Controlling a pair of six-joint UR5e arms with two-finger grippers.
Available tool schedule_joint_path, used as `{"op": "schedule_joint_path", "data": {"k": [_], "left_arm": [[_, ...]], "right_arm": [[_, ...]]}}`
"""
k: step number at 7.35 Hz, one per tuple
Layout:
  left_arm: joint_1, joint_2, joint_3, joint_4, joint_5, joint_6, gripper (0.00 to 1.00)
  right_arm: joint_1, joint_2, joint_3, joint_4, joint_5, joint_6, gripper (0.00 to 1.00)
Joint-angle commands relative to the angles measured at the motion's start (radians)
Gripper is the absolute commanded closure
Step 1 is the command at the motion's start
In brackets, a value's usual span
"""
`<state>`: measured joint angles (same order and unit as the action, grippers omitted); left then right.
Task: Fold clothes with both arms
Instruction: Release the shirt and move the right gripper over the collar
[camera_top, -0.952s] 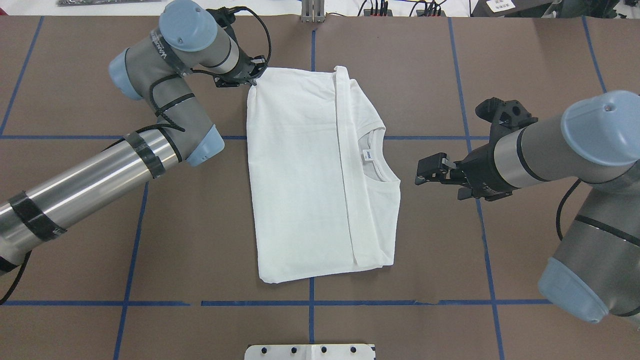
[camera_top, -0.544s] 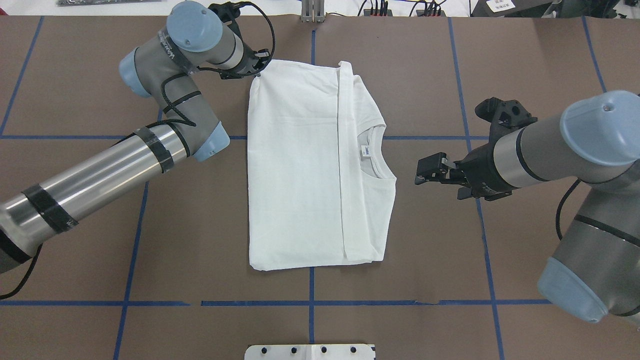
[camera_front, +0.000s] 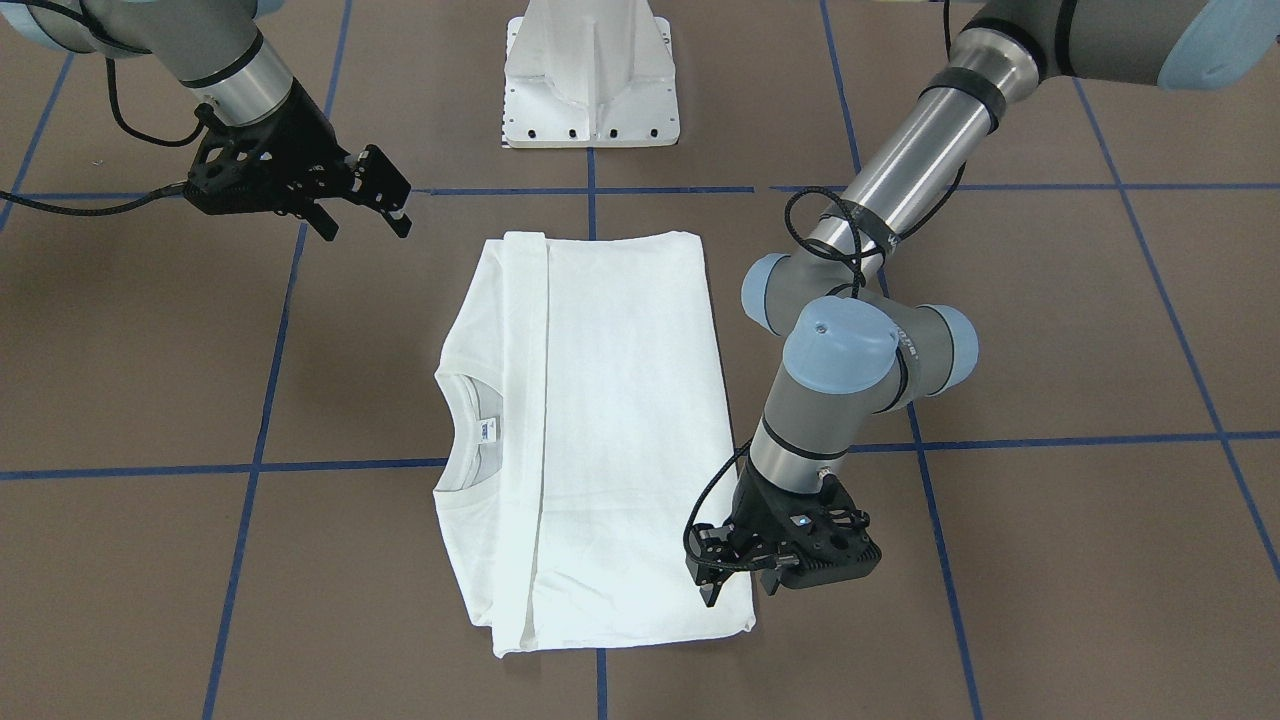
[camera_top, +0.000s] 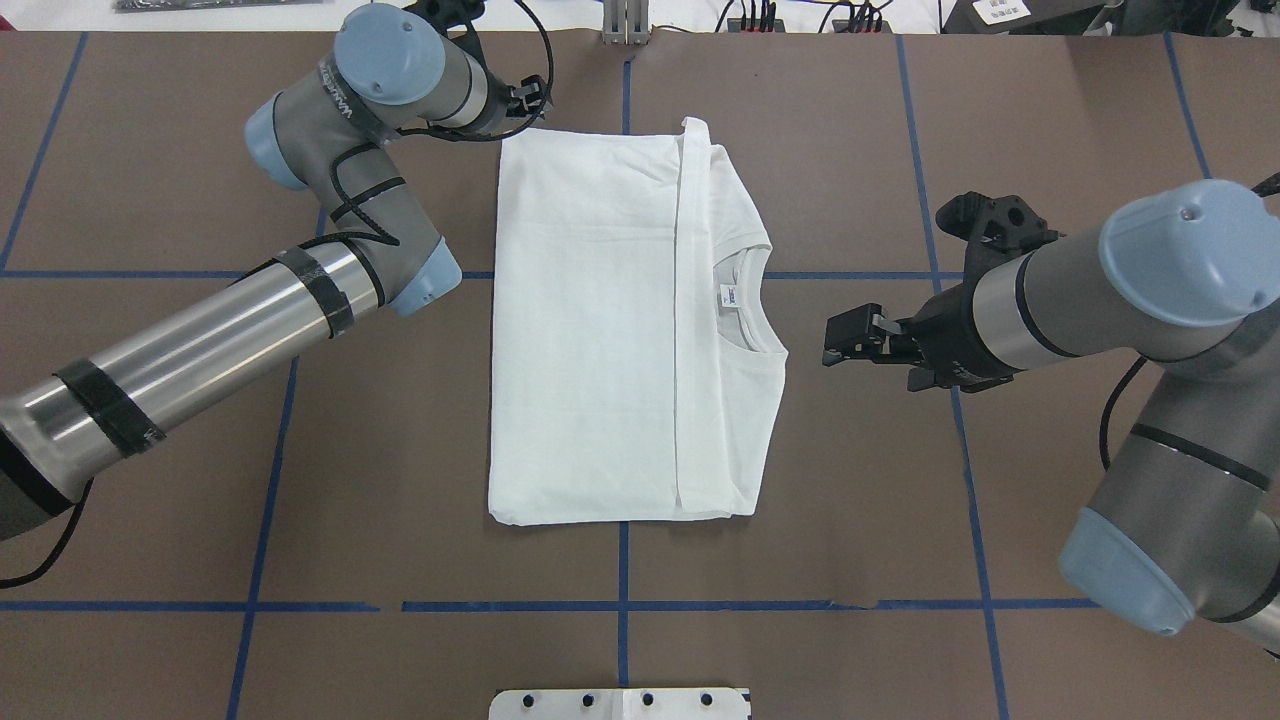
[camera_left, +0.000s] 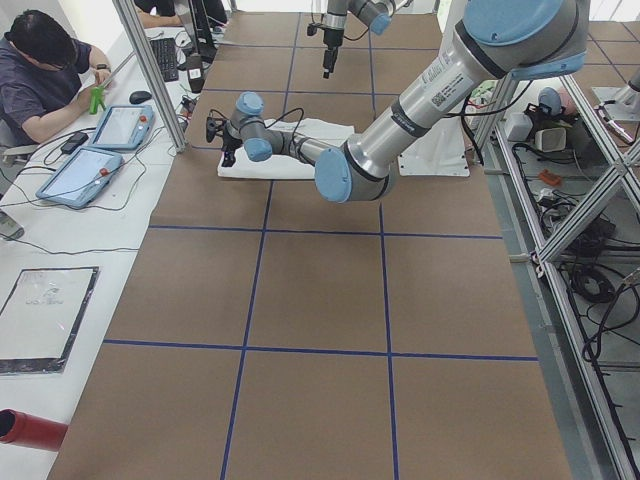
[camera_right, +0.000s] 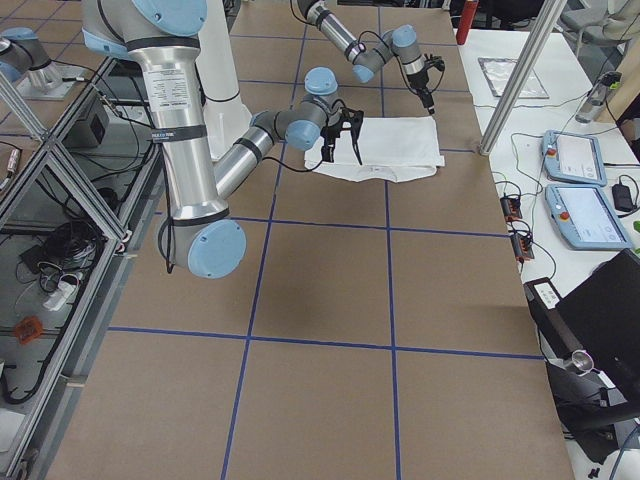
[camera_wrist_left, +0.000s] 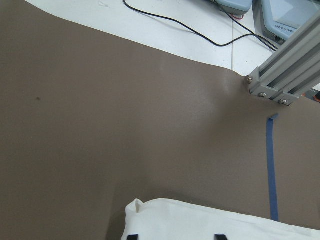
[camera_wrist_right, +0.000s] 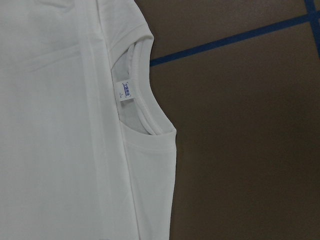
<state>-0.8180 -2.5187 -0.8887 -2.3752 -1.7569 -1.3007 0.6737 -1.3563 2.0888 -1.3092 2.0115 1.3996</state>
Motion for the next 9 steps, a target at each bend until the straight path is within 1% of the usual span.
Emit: {"op": "schedule_joint_path", "data": {"k": [1, 2, 3, 4, 5, 6, 7, 8, 9], "left_arm": [[-0.033, 0.018, -0.016, 0.017, -0.074, 0.046, 0.00], [-0.036, 0.085, -0.101, 0.039, -0.148, 0.063, 0.00], [-0.035, 0.169, -0.222, 0.072, -0.159, 0.110, 0.00], [-0.036, 0.229, -0.324, 0.130, -0.192, 0.135, 0.00], [-0.035, 0.301, -0.432, 0.152, -0.211, 0.135, 0.00], [-0.033, 0.373, -0.543, 0.165, -0.228, 0.135, 0.00], [-0.032, 0.420, -0.649, 0.238, -0.278, 0.133, 0.00], [-0.021, 0.438, -0.746, 0.333, -0.285, 0.133, 0.00], [0.005, 0.440, -0.804, 0.406, -0.285, 0.129, 0.00]], "right_arm": [[-0.009, 0.057, -0.051, -0.011, -0.002, -0.039, 0.00], [-0.017, 0.078, -0.073, -0.013, -0.016, -0.060, 0.00], [-0.048, 0.097, -0.093, -0.015, -0.069, -0.073, 0.00], [-0.086, 0.132, -0.126, -0.022, -0.130, -0.082, 0.00], [-0.123, 0.193, -0.151, -0.112, -0.184, -0.123, 0.00], [-0.167, 0.253, -0.159, -0.224, -0.262, -0.208, 0.00], [-0.198, 0.314, -0.197, -0.267, -0.292, -0.231, 0.00], [-0.227, 0.353, -0.244, -0.268, -0.307, -0.232, 0.00], [-0.264, 0.365, -0.263, -0.269, -0.356, -0.270, 0.00]]}}
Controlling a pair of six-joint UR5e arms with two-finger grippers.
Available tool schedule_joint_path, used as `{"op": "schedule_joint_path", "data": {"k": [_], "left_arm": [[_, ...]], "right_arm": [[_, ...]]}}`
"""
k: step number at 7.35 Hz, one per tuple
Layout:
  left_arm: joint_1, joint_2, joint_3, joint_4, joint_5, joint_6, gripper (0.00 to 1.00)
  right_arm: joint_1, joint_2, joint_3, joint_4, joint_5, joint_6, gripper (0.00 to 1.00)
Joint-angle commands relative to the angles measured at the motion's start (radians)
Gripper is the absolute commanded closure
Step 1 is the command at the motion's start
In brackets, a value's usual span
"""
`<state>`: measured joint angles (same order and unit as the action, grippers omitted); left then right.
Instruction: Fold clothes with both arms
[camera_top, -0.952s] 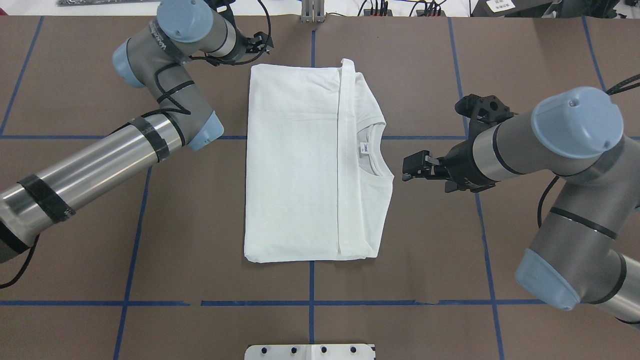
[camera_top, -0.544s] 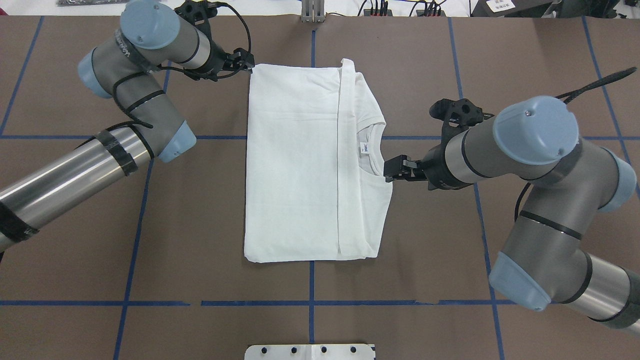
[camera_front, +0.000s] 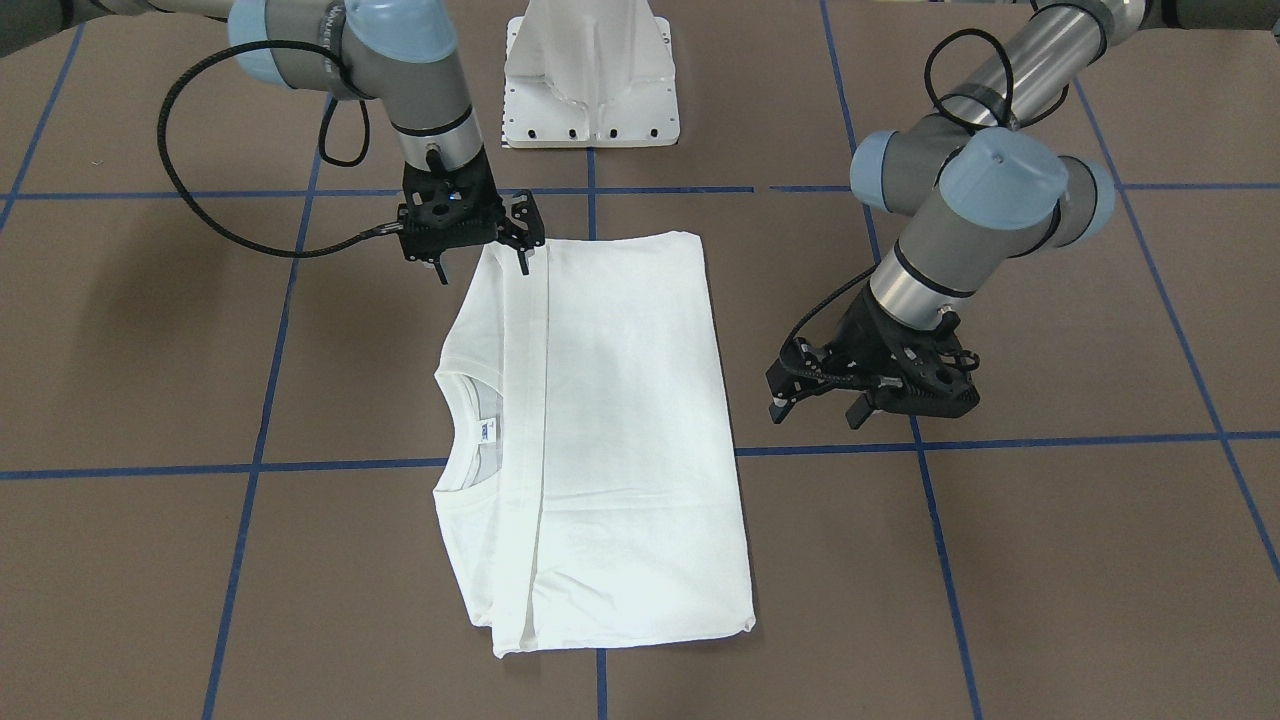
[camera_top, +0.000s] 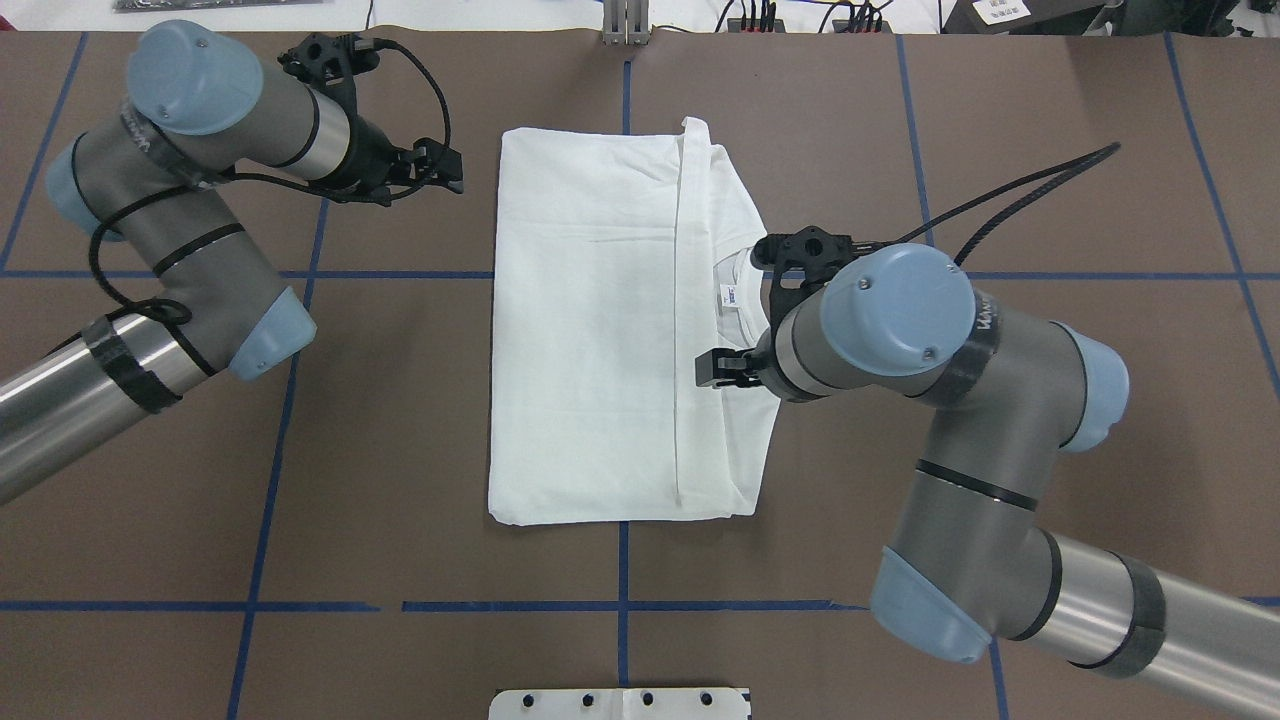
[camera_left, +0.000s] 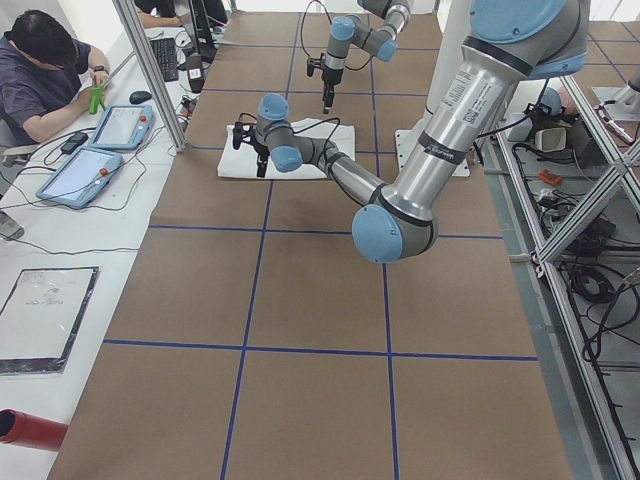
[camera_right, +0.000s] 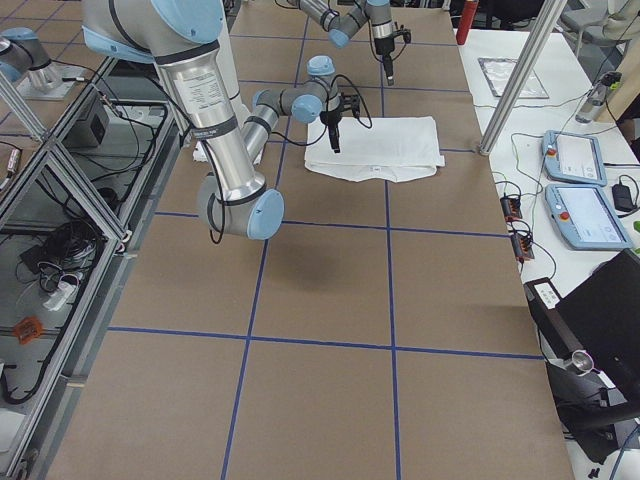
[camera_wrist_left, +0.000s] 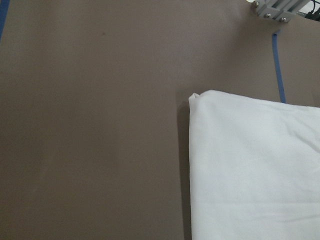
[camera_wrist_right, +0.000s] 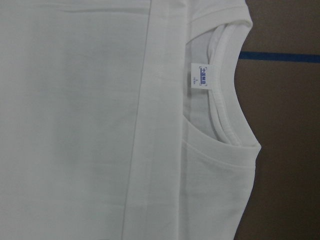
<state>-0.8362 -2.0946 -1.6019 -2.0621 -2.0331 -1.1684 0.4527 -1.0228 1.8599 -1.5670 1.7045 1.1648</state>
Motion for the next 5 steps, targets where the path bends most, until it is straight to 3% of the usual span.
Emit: {"op": "schedule_joint_path", "data": {"k": [1, 5], "left_arm": [[0.035, 0.018, -0.104, 0.105, -0.009, -0.010, 0.00], [0.037, 0.034, -0.102, 0.103, -0.009, -0.011, 0.00]], "right_arm": [[-0.098, 0.036, -0.050, -0.011, -0.113, -0.119, 0.00], [-0.167, 0.040, -0.107, -0.036, -0.192, -0.152, 0.00]]}}
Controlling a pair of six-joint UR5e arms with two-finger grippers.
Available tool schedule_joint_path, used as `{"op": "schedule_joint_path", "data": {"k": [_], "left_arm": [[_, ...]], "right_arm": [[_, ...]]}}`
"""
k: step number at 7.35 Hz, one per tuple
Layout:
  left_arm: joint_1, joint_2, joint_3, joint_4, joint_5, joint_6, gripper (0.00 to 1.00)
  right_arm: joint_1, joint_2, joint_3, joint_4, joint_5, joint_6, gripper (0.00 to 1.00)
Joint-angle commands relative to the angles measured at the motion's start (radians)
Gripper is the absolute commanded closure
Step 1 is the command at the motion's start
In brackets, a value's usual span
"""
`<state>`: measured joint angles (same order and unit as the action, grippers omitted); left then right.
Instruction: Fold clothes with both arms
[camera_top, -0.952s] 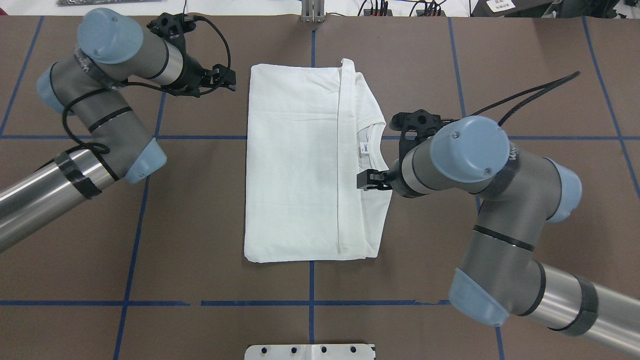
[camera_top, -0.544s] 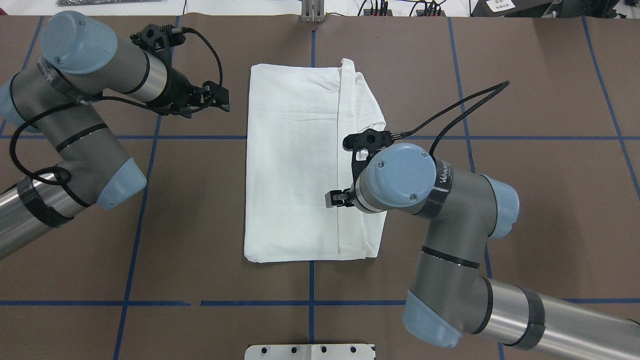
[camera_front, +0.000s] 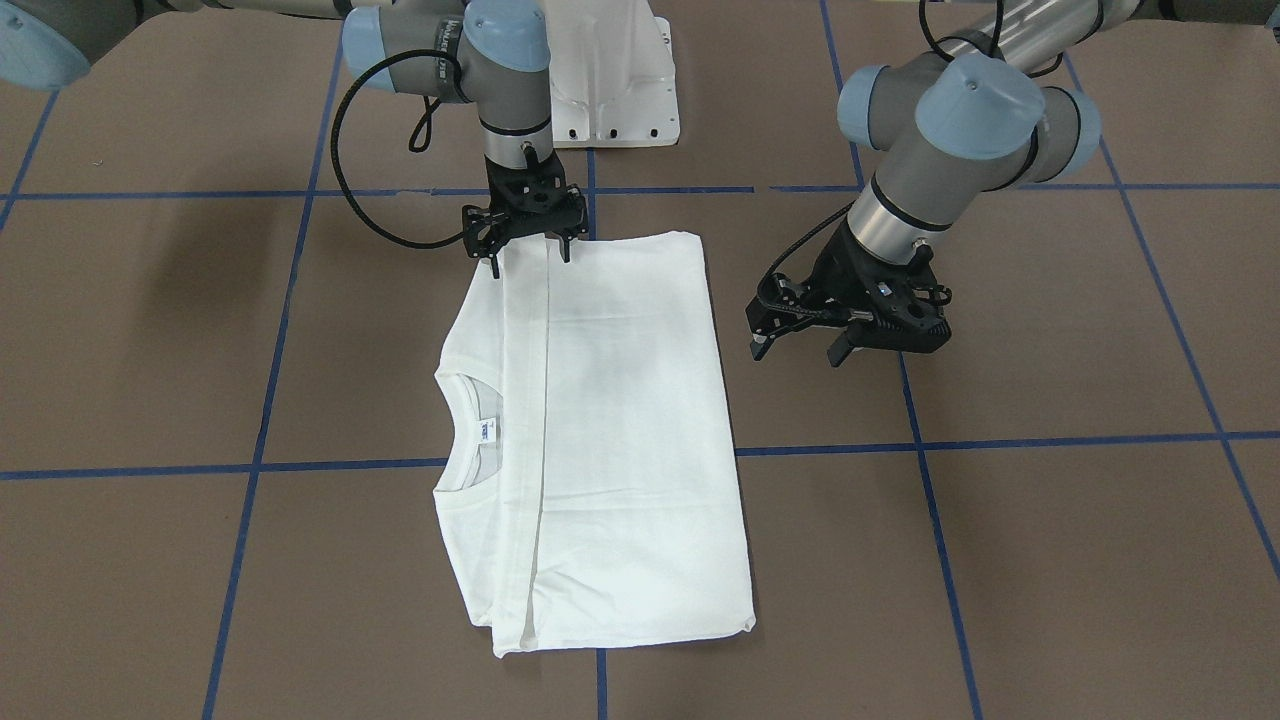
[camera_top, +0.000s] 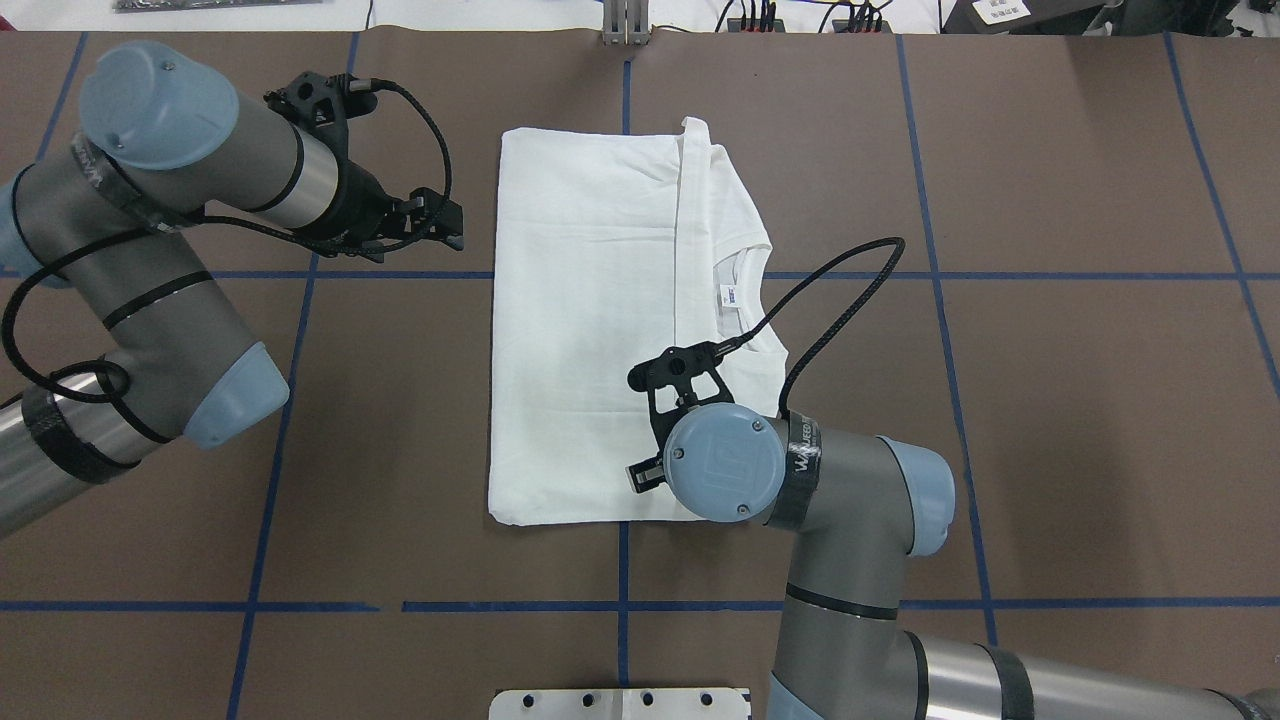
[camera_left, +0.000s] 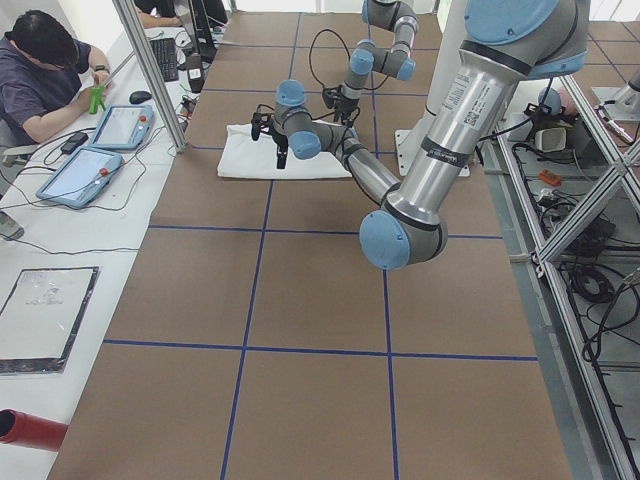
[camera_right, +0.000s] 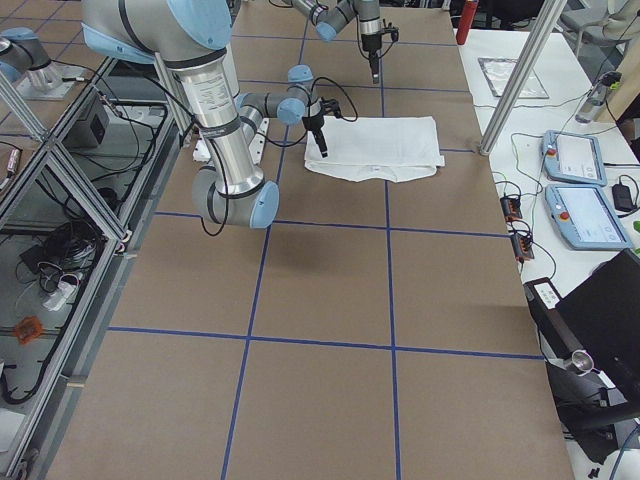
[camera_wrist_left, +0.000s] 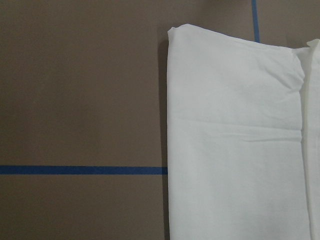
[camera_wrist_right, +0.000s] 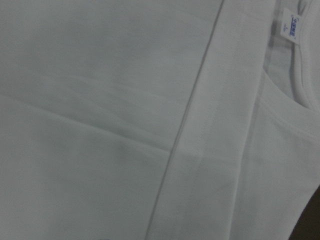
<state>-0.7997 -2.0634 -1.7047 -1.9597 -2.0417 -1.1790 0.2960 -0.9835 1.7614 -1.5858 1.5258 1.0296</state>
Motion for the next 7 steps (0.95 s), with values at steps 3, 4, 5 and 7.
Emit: {"op": "schedule_joint_path", "data": {"k": [3, 4, 5, 7], "left_arm": [[0.019, 0.008, 0.013, -0.010, 0.000, -0.004, 0.00], [0.019, 0.008, 0.014, -0.011, 0.000, -0.004, 0.00], [0.019, 0.008, 0.014, -0.011, 0.000, -0.004, 0.00], [0.019, 0.008, 0.011, -0.012, 0.000, -0.004, 0.00]], "right_arm": [[-0.011, 0.005, -0.011, -0.048, -0.013, -0.055, 0.00], [-0.014, 0.006, -0.011, -0.048, -0.013, -0.062, 0.00], [-0.018, 0.006, -0.017, -0.048, -0.013, -0.062, 0.00], [-0.024, 0.003, -0.023, -0.048, -0.012, -0.066, 0.00]]}}
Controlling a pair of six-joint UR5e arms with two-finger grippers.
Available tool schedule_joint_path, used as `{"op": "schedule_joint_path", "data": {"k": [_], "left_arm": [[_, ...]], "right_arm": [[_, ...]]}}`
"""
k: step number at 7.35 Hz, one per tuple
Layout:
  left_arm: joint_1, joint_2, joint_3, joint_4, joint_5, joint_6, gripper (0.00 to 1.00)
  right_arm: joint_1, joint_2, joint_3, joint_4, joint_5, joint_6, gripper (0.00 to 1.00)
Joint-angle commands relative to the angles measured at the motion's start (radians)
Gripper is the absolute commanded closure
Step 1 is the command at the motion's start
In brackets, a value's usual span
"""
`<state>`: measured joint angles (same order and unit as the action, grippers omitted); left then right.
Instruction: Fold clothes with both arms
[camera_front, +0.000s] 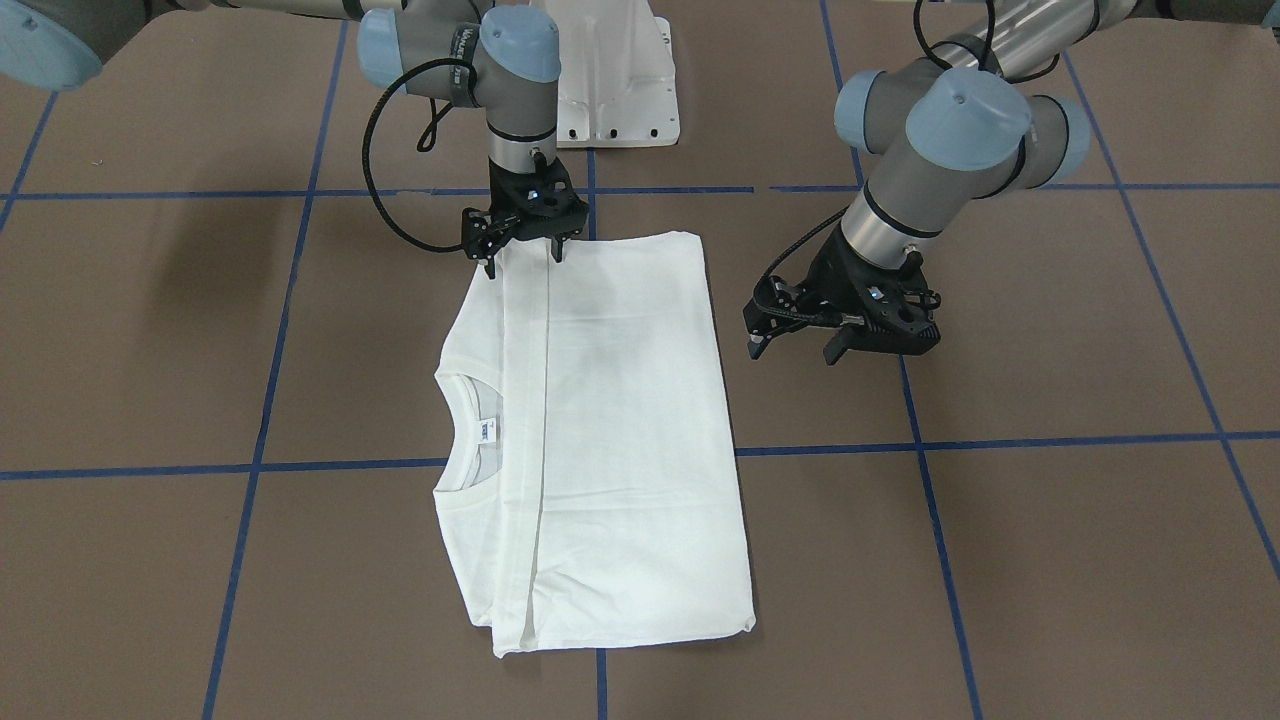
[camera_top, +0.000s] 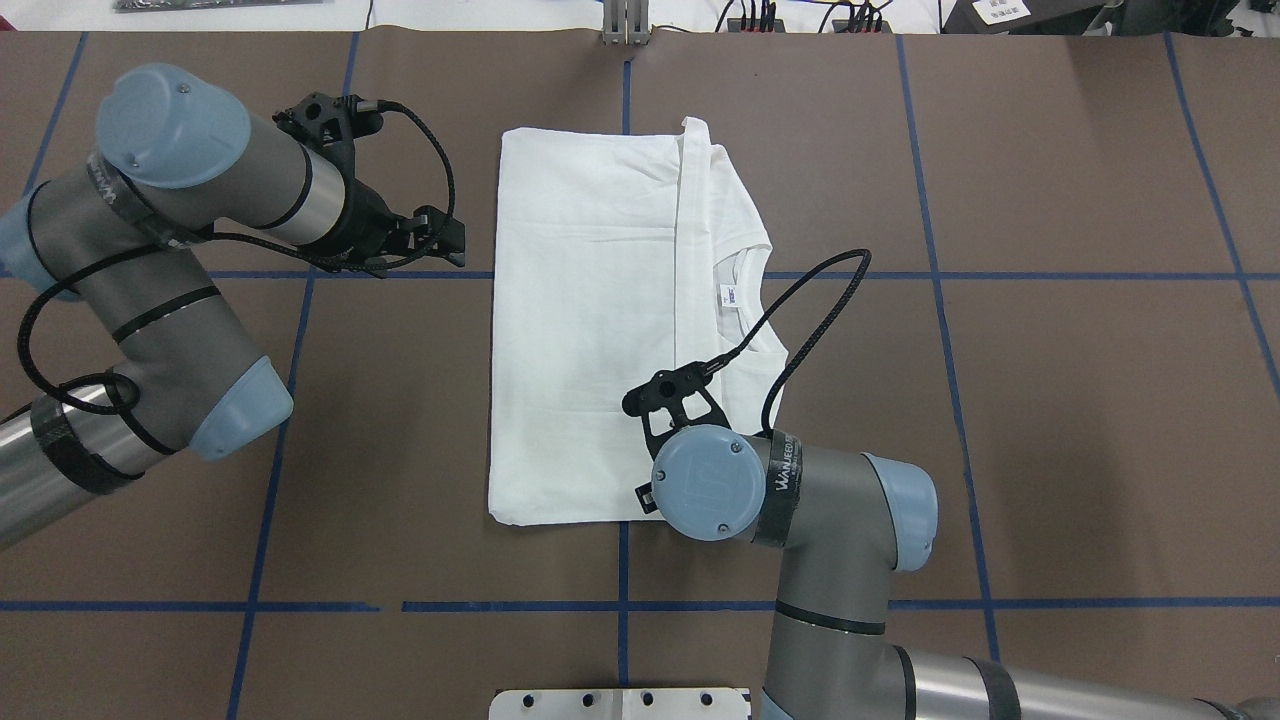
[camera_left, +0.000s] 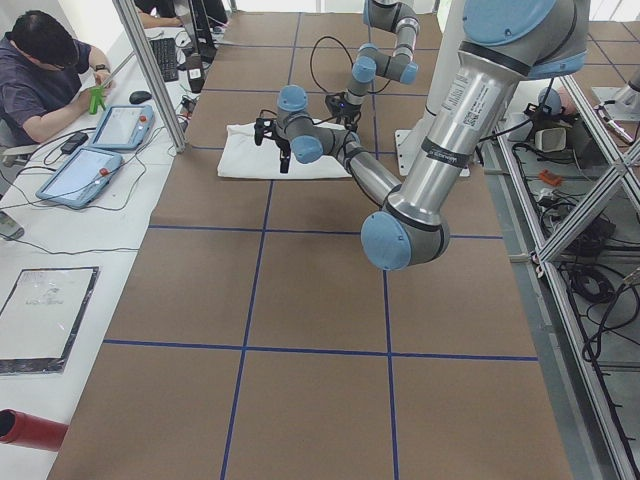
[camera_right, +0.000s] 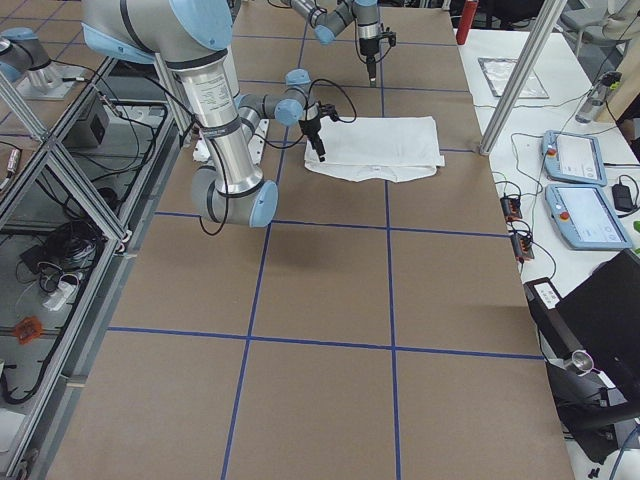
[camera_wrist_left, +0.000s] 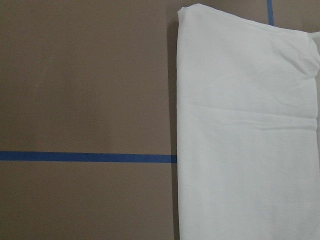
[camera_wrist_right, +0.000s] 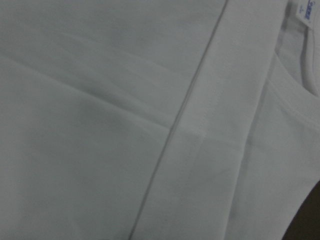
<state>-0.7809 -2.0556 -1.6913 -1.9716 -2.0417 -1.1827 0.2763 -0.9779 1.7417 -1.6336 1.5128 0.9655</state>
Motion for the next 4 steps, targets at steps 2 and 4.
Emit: {"op": "schedule_joint_path", "data": {"k": [2, 4], "left_arm": [[0.000, 0.000, -0.005, 0.000, 0.000, 0.000, 0.00], [0.000, -0.001, -0.008, 0.000, -0.002, 0.000, 0.00]], "right_arm": [[-0.005, -0.007, -0.004, -0.002, 0.003, -0.005, 0.00], [0.001, -0.018, -0.004, -0.003, 0.003, -0.017, 0.00]]}}
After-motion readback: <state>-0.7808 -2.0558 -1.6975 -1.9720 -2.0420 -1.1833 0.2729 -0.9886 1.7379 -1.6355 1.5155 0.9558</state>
